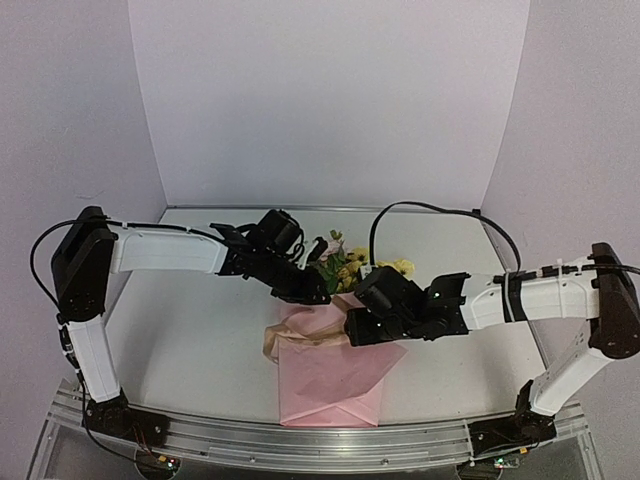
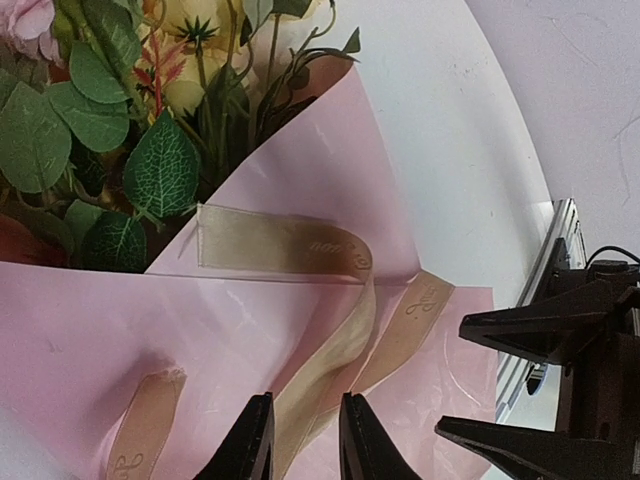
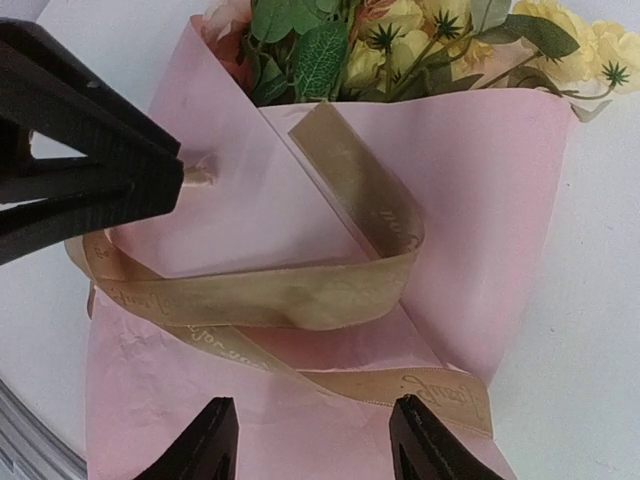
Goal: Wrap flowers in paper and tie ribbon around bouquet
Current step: Cross the ribbon over the folded bouquet.
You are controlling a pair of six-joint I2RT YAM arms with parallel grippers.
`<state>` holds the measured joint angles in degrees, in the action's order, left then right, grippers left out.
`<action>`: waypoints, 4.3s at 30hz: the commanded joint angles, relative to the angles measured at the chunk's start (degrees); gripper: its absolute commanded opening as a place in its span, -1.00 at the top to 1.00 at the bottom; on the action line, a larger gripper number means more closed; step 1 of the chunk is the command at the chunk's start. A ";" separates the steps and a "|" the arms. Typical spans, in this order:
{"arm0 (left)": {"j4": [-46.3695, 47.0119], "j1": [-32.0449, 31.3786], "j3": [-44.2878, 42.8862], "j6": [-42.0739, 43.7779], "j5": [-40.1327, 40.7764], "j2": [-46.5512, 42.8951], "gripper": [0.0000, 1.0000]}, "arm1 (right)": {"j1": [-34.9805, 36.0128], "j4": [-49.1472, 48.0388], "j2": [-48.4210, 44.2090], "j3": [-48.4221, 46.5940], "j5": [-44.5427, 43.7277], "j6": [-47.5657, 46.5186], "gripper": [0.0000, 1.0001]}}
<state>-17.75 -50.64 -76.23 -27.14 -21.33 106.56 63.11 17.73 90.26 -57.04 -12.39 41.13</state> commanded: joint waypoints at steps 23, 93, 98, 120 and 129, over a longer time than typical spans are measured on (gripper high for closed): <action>-0.25 2.04 -6.88 -3.62 -8.16 6.73 0.42 | 0.26 -4.51 1.31 4.00 -2.88 23.02 -0.05; -16.41 1.84 -5.77 -6.67 19.56 -2.04 0.99 | 0.48 -4.98 18.43 -18.48 13.38 -18.55 -0.48; -14.03 2.21 -3.33 -9.36 19.38 -5.33 1.00 | 0.25 -4.99 20.97 -20.06 13.19 -19.43 -0.57; -5.25 8.21 5.56 -17.23 10.52 -9.45 1.00 | -2.35 -23.37 14.41 -6.99 16.97 -17.48 -0.66; -2.38 8.28 7.08 -16.42 8.61 -12.81 0.99 | -2.38 -19.30 20.06 -12.93 16.24 -20.18 -0.62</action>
<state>-23.38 -42.33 -70.49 -43.57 -11.10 98.25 60.47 -2.04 107.83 -66.14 4.32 22.48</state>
